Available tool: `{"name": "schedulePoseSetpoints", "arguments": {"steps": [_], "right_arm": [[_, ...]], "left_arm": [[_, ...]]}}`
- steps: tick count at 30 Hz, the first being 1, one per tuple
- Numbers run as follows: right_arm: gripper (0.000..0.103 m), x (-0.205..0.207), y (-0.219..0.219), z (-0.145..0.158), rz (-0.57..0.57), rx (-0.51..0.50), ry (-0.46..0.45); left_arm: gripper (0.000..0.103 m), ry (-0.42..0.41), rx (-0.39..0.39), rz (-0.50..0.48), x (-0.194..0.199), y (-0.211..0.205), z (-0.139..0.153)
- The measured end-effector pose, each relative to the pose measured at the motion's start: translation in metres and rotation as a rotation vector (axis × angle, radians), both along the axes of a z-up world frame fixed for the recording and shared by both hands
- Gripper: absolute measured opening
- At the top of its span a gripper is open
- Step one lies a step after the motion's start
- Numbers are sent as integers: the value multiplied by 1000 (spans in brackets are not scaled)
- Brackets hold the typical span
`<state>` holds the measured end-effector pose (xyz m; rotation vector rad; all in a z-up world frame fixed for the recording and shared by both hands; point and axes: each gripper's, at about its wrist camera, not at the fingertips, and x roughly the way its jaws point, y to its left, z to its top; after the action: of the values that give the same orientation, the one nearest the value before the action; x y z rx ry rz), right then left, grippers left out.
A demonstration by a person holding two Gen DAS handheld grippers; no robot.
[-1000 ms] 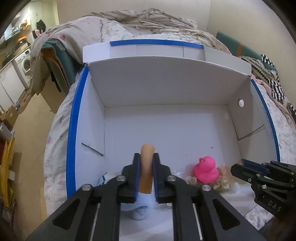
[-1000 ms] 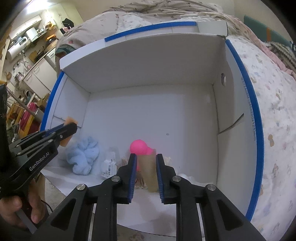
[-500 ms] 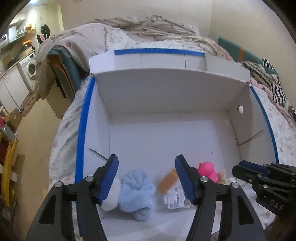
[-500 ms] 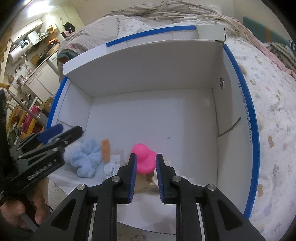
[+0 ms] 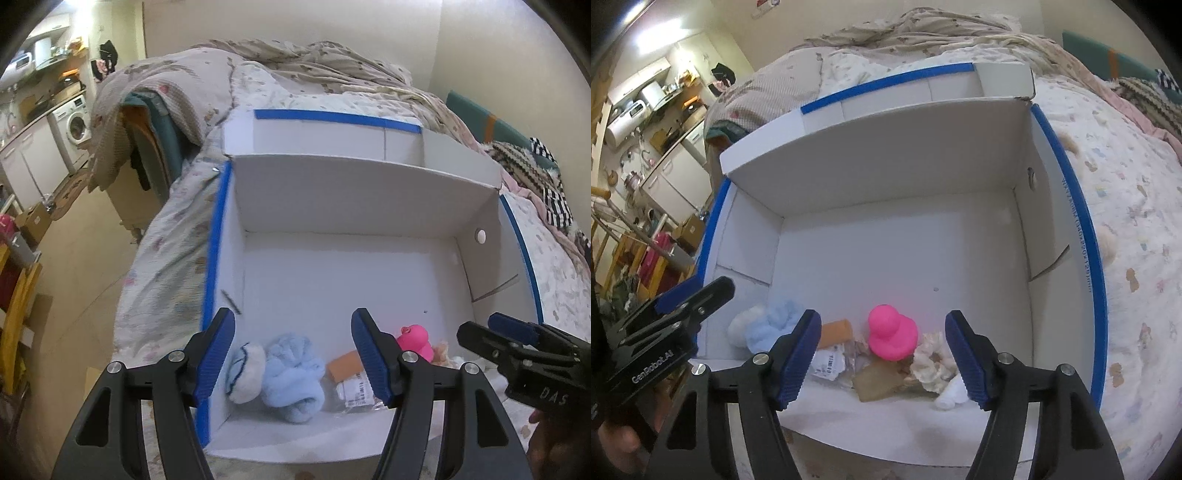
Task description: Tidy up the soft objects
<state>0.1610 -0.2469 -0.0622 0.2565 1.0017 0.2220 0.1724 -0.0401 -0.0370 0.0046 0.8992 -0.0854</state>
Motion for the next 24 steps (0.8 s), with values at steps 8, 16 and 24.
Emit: {"name": "schedulePoseSetpoints", "arguments": {"steps": [8,16,24], "right_arm": [[103,-18,-6,17,-45,52,-68],[103,-49,-6,33,-55,7,-108],[103,-79,0,33,-40,-9,-107]], "left_arm": [[63,-20,-5,44,-17,22,16],[63,-30,11,59,-51,36,27],[63,-43,70,72,-87,41,30]]}}
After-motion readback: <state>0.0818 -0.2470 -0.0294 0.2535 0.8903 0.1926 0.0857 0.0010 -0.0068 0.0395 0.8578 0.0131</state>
